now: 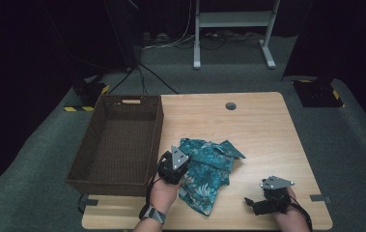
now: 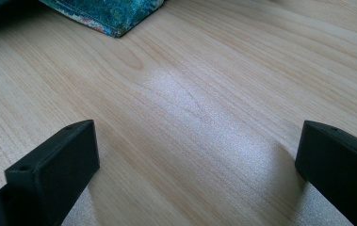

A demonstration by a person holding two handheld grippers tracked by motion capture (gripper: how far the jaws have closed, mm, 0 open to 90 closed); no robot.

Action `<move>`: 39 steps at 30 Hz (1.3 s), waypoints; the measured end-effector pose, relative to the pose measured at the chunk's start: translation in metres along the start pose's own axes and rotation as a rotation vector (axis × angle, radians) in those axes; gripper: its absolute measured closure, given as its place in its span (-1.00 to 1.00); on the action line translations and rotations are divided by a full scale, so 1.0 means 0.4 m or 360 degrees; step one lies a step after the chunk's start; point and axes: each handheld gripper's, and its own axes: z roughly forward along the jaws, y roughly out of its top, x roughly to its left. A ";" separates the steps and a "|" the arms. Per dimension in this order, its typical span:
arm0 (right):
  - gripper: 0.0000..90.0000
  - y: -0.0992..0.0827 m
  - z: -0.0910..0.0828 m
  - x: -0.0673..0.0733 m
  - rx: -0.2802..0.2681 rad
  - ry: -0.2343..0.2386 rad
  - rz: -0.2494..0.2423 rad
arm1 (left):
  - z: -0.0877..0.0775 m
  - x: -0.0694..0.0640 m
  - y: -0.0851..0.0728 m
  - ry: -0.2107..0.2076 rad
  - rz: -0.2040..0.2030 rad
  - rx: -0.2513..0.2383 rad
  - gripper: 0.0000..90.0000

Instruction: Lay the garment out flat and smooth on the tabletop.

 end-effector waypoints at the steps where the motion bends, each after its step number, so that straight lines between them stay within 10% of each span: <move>1: -1.00 0.000 0.000 0.000 0.0000 -0.0001 0.0000 | 0.010 0.000 -0.019 -0.0003 0.0012 0.0046 0.97; 11: -0.99 0.023 0.007 0.010 0.0088 -0.0046 0.0050 | 0.078 0.006 -0.137 -0.0057 -0.0016 0.0188 0.92; 23: -0.94 0.031 0.017 0.048 0.0057 -0.0049 0.0068 | 0.097 -0.002 -0.153 -0.0057 0.0088 0.0221 0.77; 39: -0.20 0.109 0.075 0.112 -0.0028 -0.0060 0.0085 | 0.119 -0.046 -0.141 -0.0112 0.0140 0.0162 0.76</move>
